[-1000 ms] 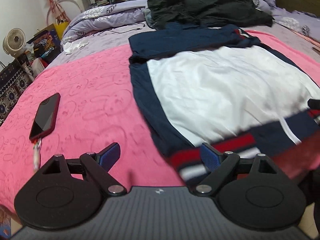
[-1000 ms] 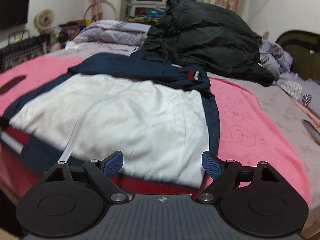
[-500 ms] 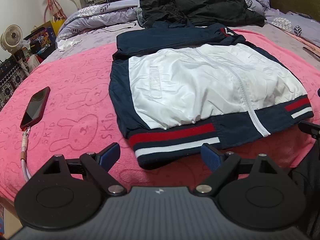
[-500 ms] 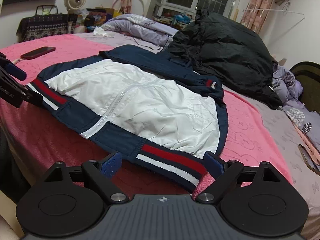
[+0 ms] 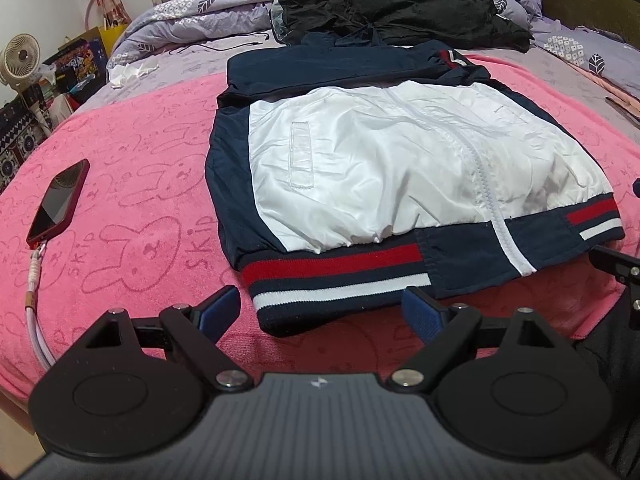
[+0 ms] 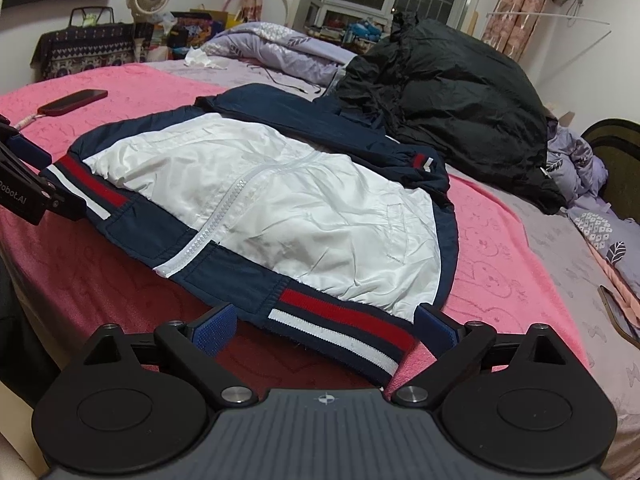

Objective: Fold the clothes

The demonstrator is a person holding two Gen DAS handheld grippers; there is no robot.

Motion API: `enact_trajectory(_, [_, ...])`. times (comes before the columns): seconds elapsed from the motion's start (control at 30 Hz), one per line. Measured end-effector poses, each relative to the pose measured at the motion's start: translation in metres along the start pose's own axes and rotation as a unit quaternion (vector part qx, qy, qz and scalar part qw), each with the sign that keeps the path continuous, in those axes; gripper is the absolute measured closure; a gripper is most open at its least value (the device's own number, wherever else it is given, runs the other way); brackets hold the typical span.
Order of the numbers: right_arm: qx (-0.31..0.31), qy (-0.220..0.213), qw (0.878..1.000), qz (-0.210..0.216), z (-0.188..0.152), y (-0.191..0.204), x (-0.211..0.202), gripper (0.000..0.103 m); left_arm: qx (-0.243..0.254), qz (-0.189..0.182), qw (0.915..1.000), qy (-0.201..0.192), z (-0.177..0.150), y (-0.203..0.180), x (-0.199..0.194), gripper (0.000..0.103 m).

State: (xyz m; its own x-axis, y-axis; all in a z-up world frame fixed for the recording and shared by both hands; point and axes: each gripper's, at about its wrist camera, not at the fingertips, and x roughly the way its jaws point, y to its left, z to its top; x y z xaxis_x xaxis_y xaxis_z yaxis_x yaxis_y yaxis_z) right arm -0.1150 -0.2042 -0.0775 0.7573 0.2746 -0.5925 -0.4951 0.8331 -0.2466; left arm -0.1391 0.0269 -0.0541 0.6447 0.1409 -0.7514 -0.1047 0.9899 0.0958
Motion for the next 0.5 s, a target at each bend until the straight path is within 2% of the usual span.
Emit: enact_trajectory(0.5, [-0.015,0.008,1.000,0.012,-0.012,-0.014,-0.004,0.006,0.008,0.002,1.0000,0.000,-0.008,0.006,-0.010,0.013])
